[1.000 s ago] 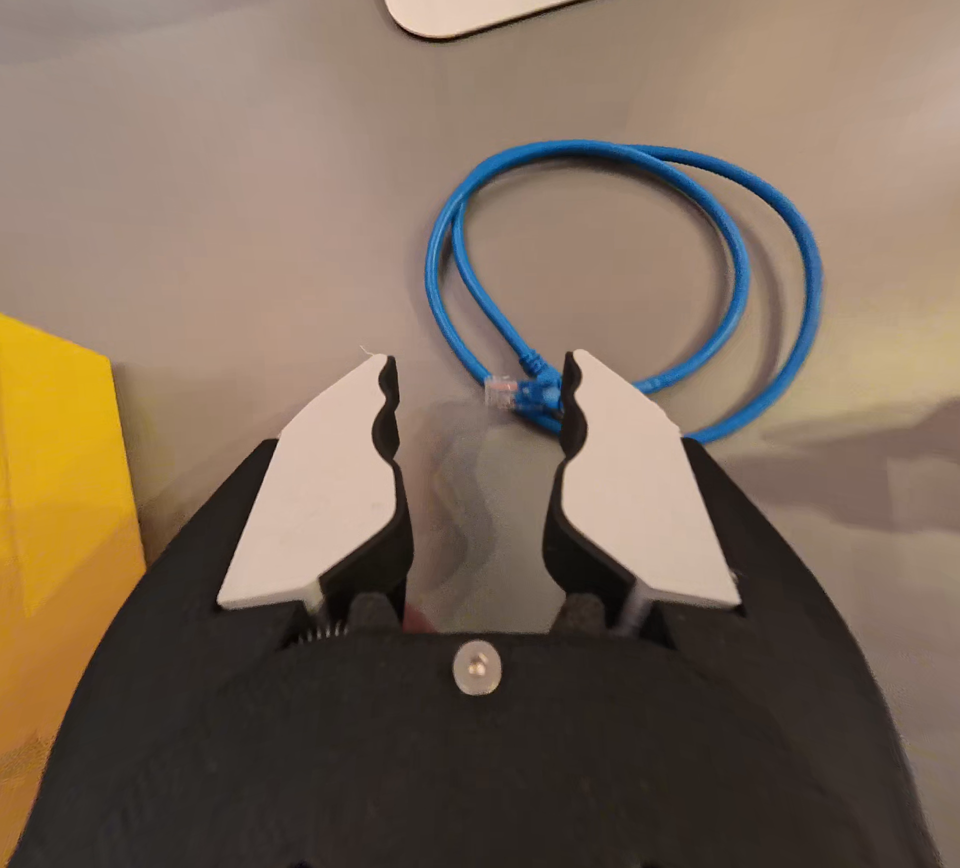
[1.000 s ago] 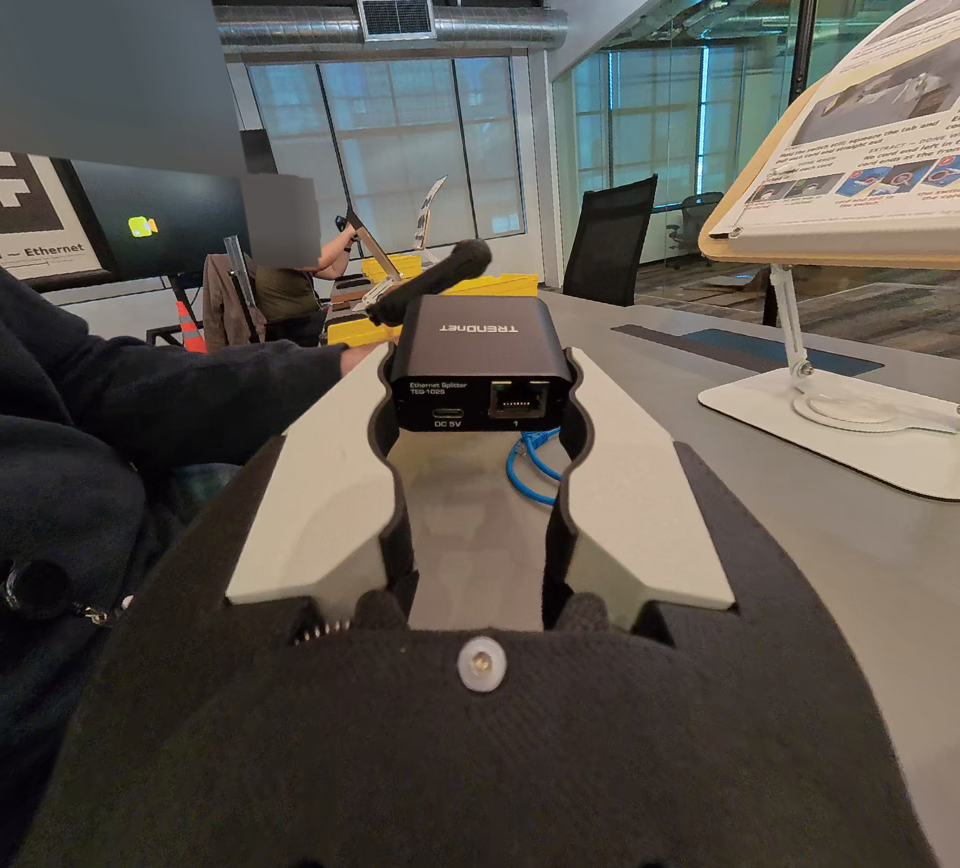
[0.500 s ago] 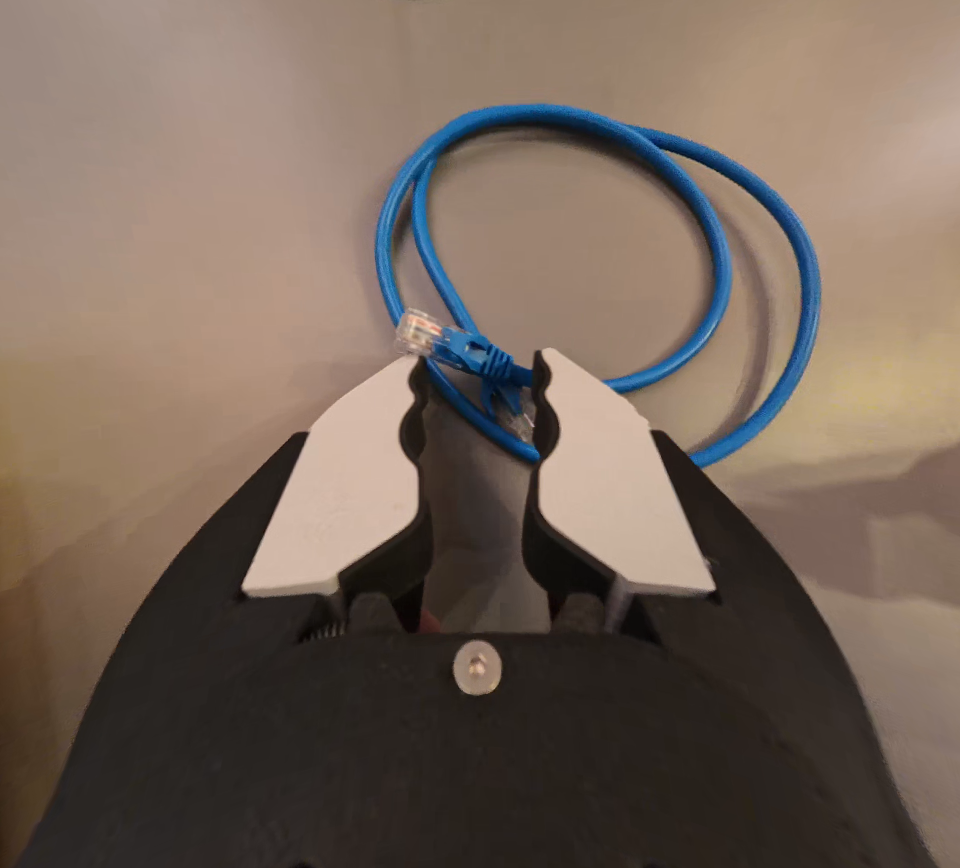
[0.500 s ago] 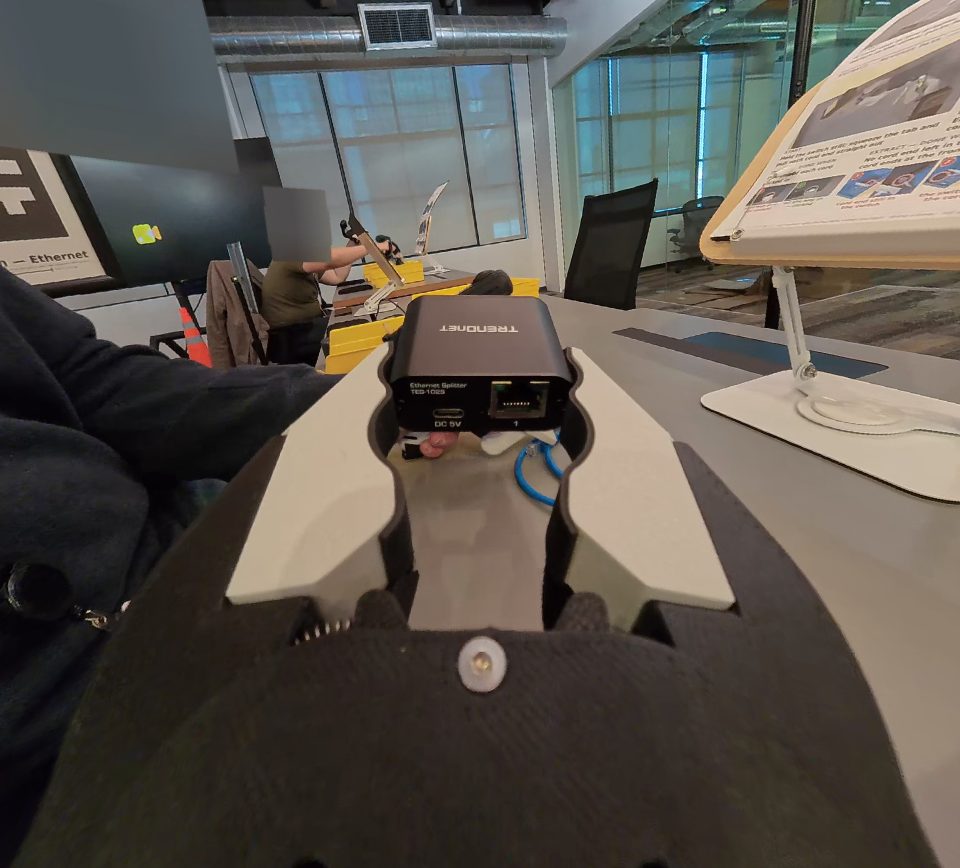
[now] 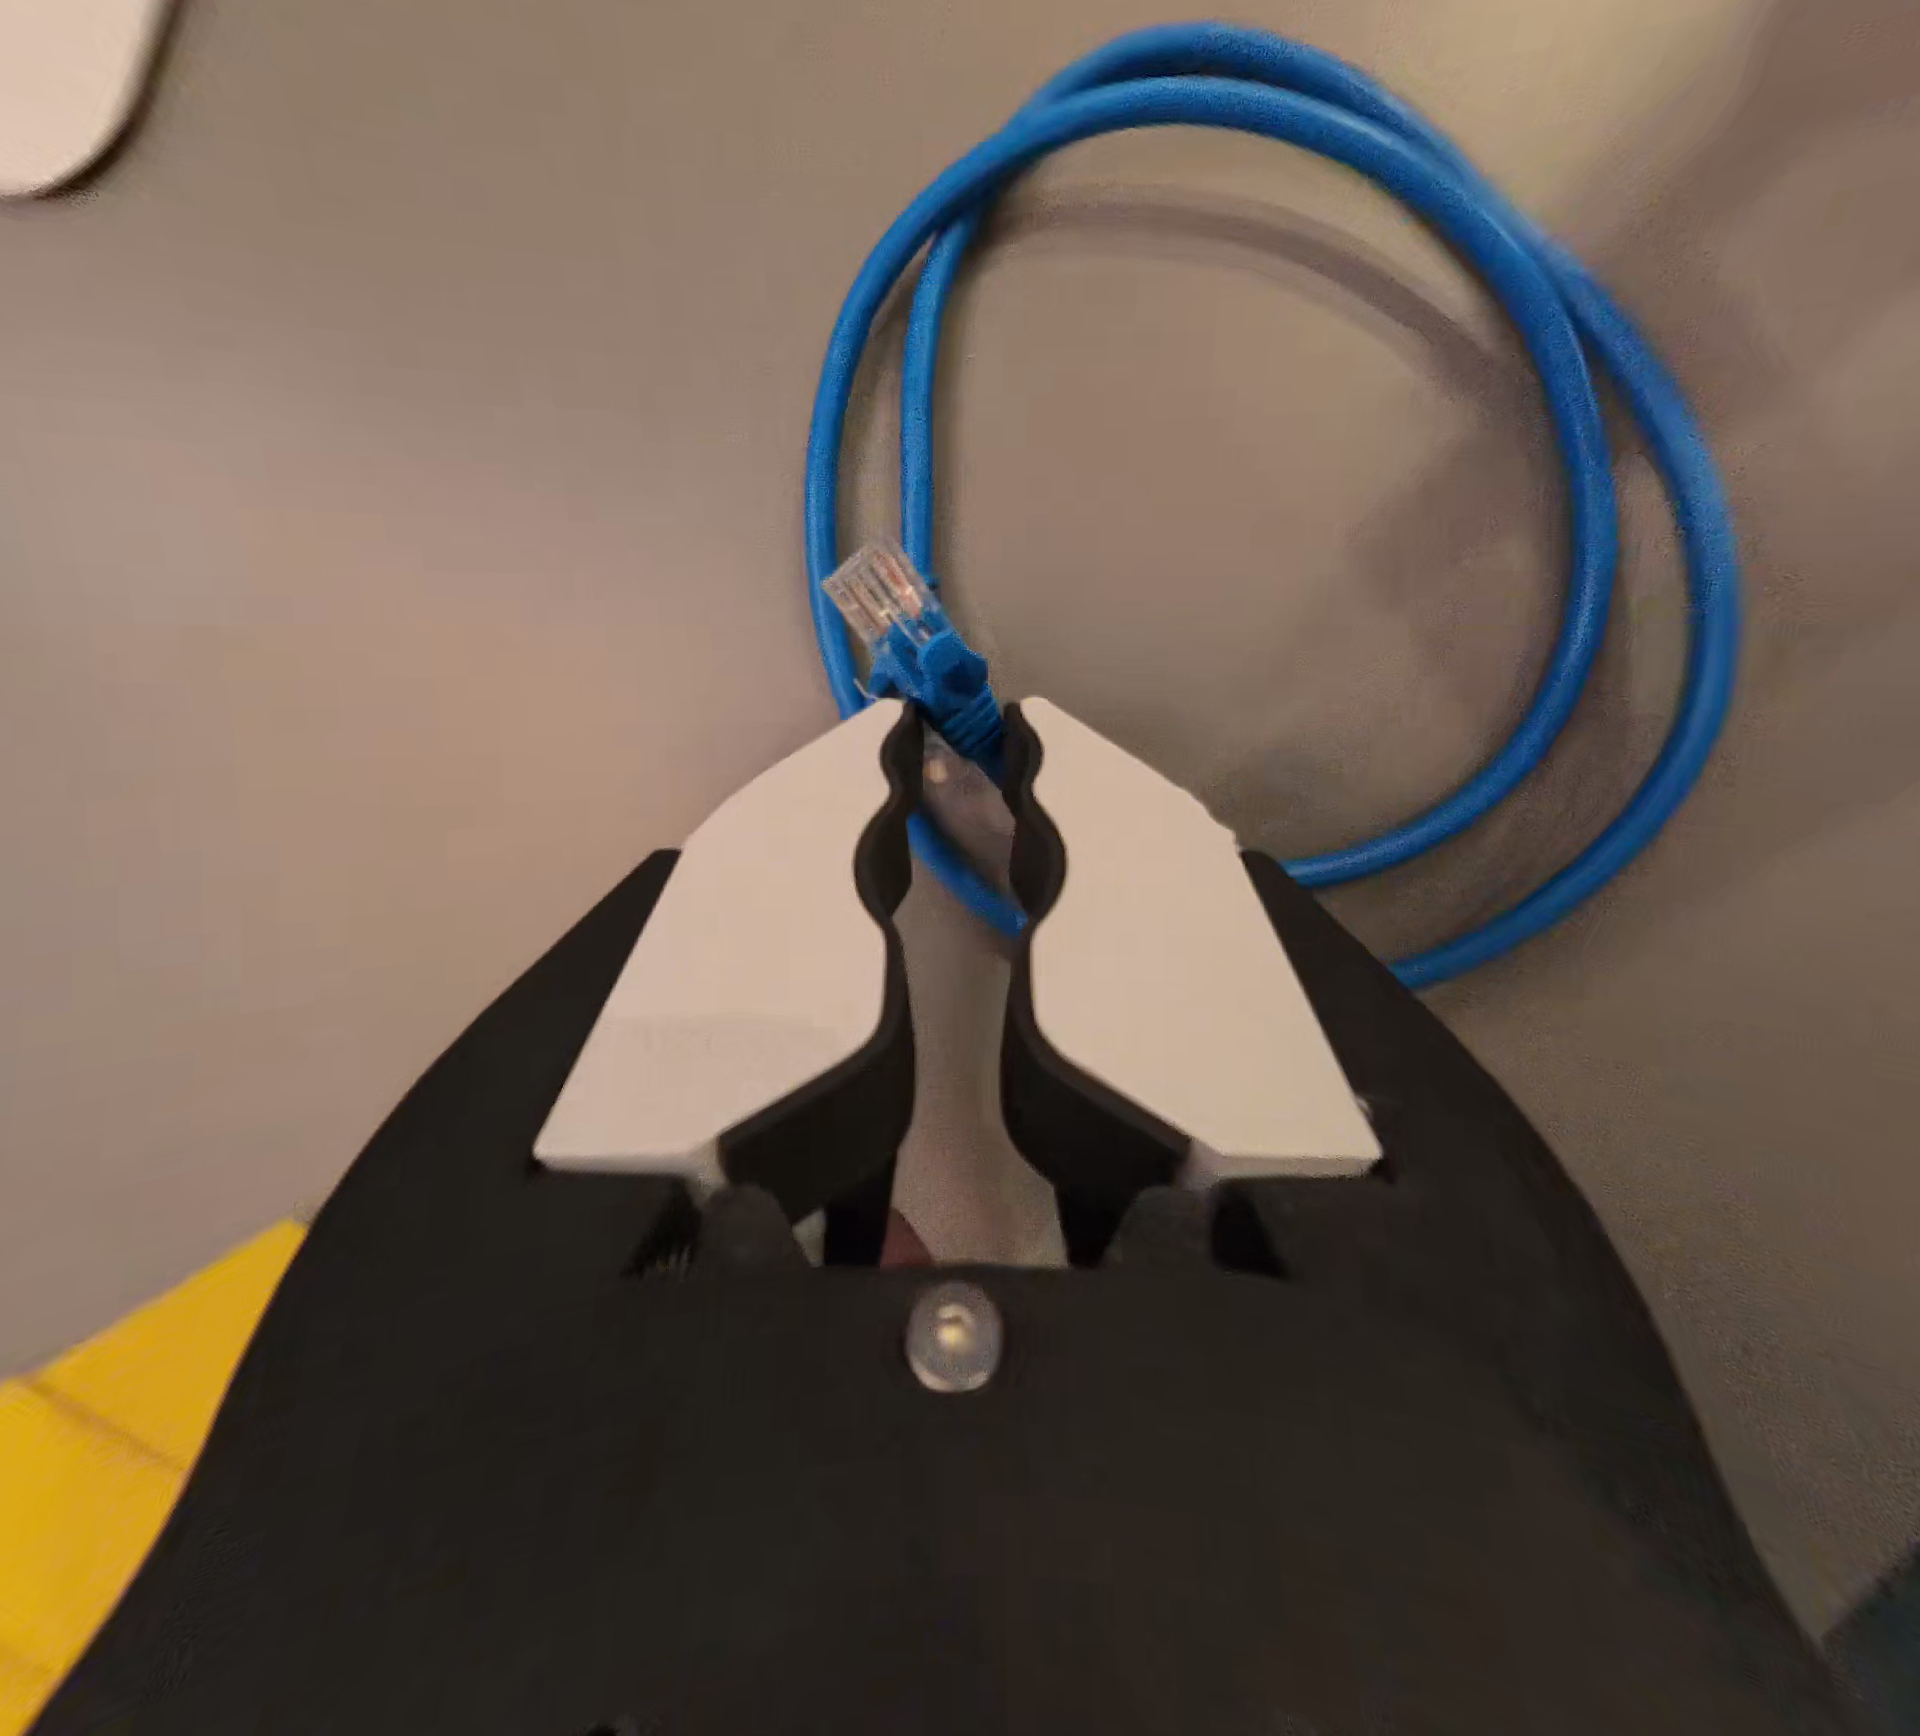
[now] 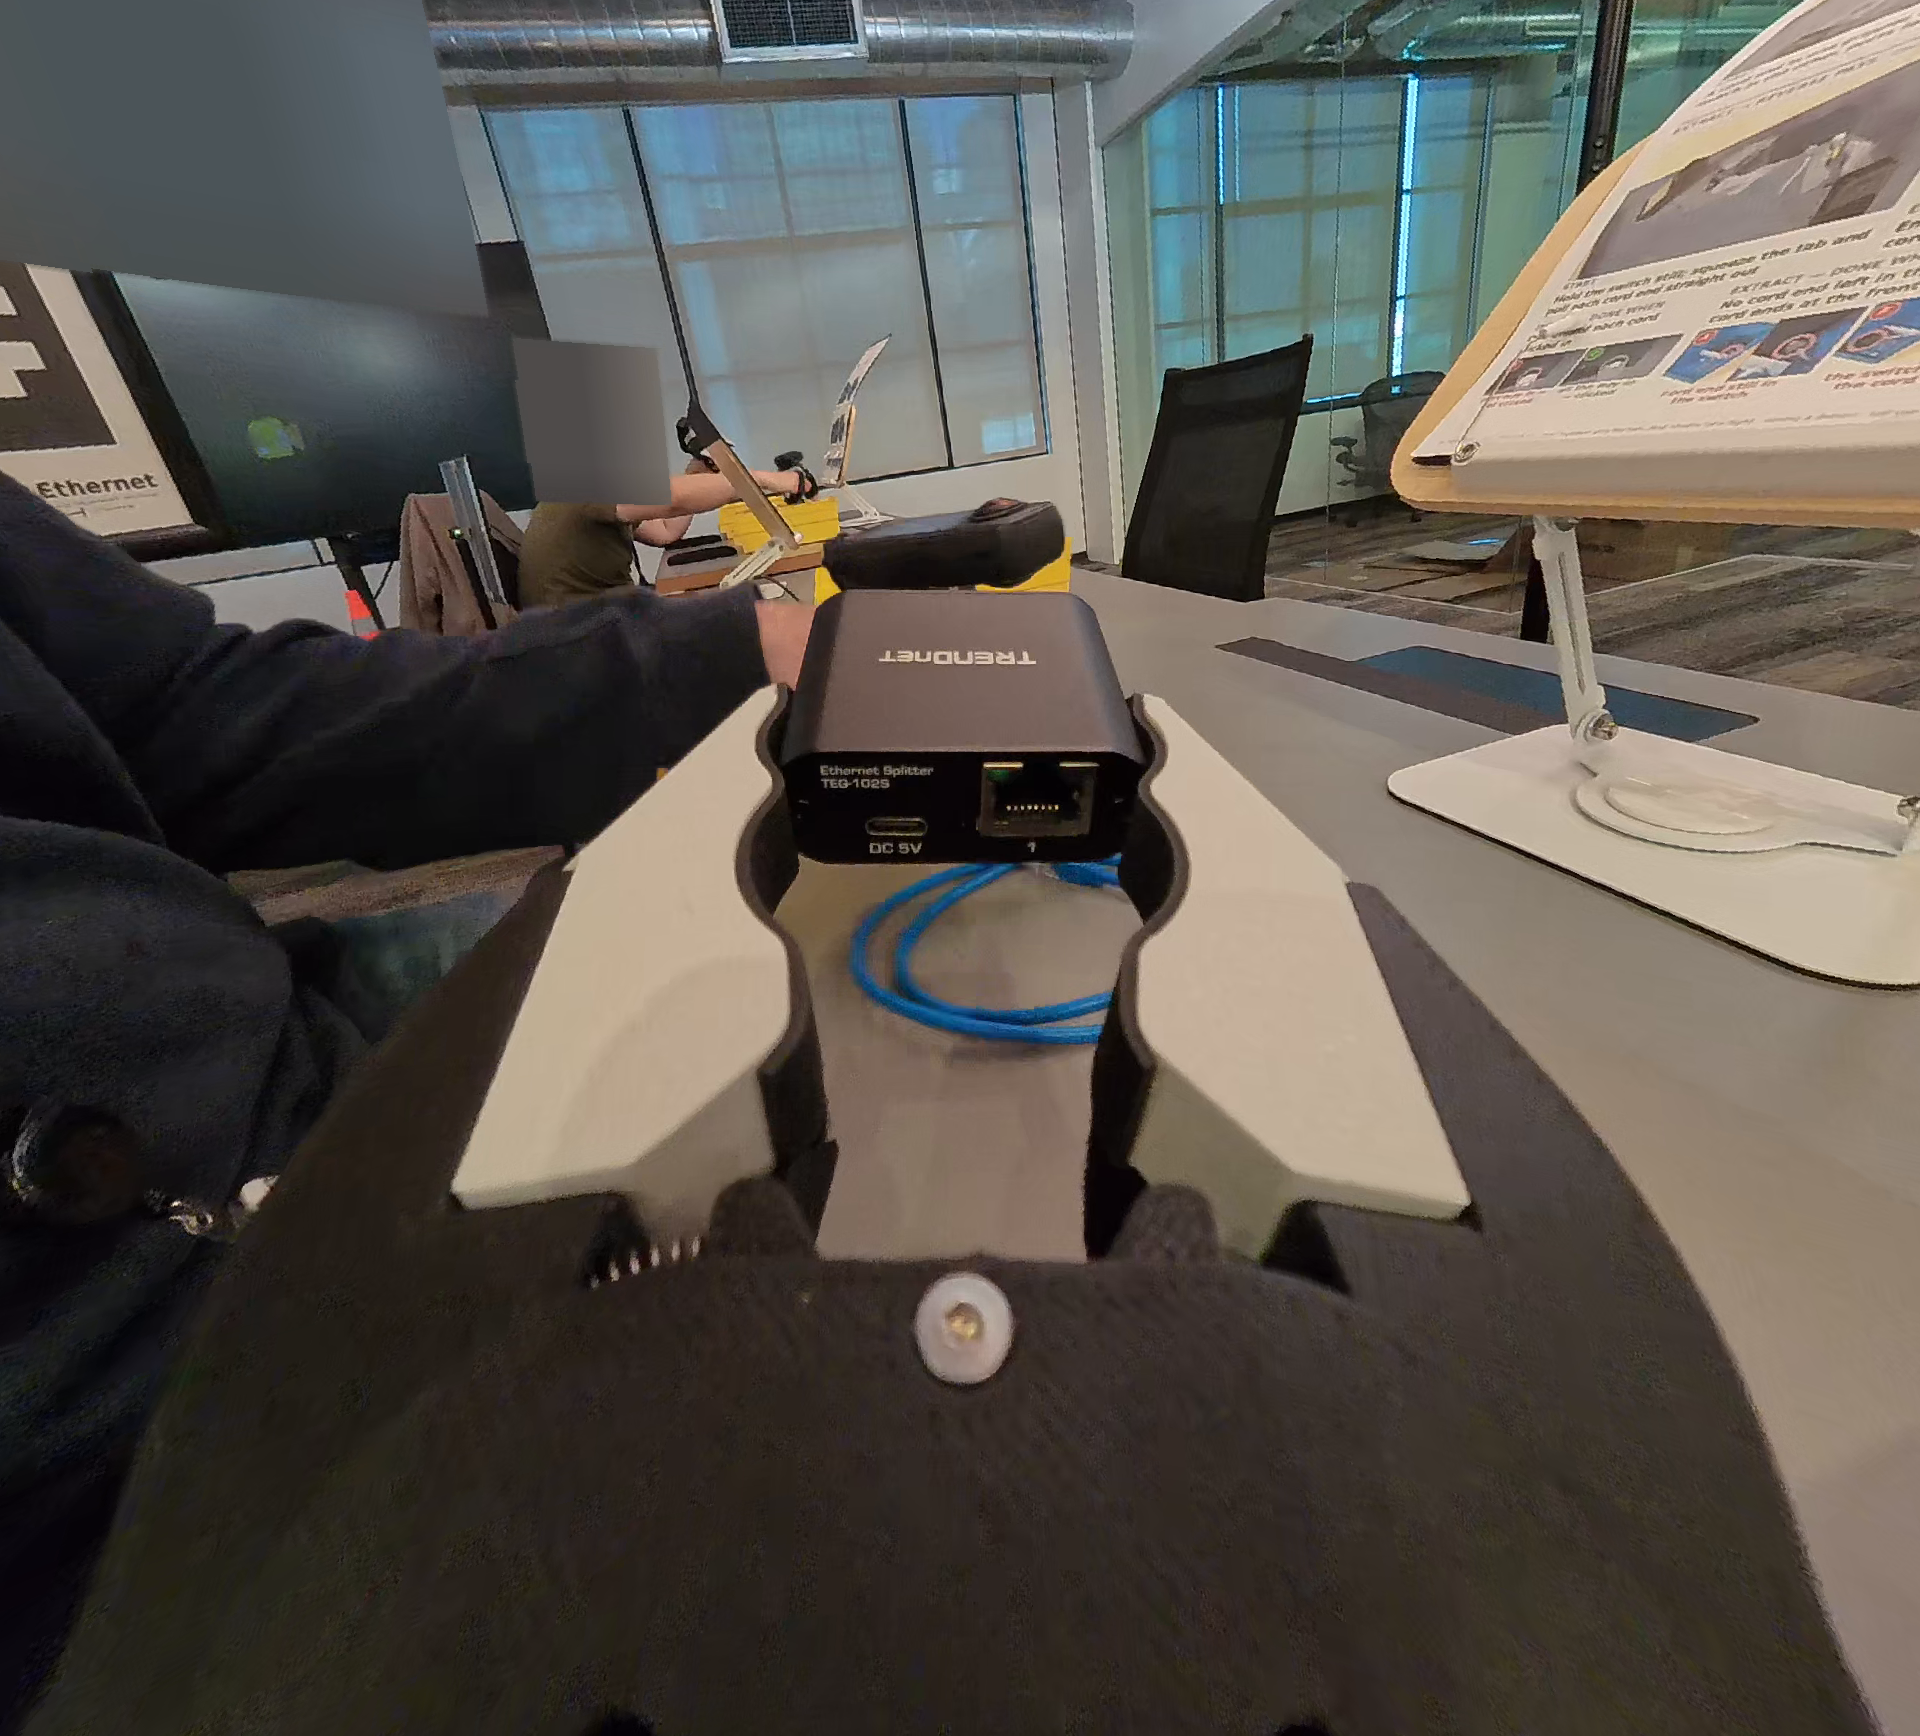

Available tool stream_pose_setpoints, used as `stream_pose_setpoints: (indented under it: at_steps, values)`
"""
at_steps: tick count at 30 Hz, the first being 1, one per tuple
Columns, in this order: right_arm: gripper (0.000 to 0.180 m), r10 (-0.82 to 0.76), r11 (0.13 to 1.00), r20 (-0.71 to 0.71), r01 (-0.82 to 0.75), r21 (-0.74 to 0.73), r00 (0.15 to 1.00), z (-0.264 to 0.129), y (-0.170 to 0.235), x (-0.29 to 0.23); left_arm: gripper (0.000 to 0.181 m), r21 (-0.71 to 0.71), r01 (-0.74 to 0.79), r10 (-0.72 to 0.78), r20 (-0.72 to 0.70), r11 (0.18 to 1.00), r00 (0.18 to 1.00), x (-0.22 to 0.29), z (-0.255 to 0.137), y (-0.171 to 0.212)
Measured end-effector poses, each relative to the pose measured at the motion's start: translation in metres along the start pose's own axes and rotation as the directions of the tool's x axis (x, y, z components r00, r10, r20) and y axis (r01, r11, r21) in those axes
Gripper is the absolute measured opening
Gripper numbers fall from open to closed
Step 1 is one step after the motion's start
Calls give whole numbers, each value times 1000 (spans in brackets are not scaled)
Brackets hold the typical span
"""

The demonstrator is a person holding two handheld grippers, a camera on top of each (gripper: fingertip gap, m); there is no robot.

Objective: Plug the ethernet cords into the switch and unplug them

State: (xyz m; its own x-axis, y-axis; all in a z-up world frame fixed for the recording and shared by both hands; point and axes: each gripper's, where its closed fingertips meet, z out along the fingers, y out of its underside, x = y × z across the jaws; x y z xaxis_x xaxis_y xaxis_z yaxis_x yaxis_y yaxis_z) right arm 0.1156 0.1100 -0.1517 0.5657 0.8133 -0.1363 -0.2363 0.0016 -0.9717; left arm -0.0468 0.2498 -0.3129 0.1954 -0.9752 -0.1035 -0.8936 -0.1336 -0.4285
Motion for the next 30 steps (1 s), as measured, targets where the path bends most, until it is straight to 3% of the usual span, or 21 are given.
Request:
stream_pose_setpoints:
  at_steps: [4, 7, 9, 11, 19, 23, 30]
  values:
    - [61, -2, 1000, 5, 2, -4, 1000, 3, 0, -2, 13, -58, -164, 164, -16, 985, 986, 0, -2, 5]
    - [61, -8, 1000, 7, 8, -15, 1000, 4, 2, -3, 15, -47, -165, 166, 24, 985, 986, -1, 1, 3]
    - [61, -7, 1000, 5, 7, -18, 1000, 4, 3, -3, 27, -43, -175, 178, 95, 984, 979, -4, 2, 5]
    - [61, -3, 1000, 3, 3, -17, 1000, 3, 3, -2, 33, -42, -157, 161, 118, 987, 980, -1, 6, 10]
    - [61, 3, 1000, 4, -3, -8, 1000, 3, 4, -1, 14, 173, -41, -17, 321, 984, 947, 1, 3, 3]
    - [61, 2, 1000, 6, -2, -8, 1000, 4, 4, -3, 12, 259, 25, -107, 310, 965, 945, 2, 3, 1]
    - [61, 2, 1000, 12, -1, -26, 1000, 4, 9, -2, 10, 274, -65, -24, 307, 959, 952, 4, -17, -9]
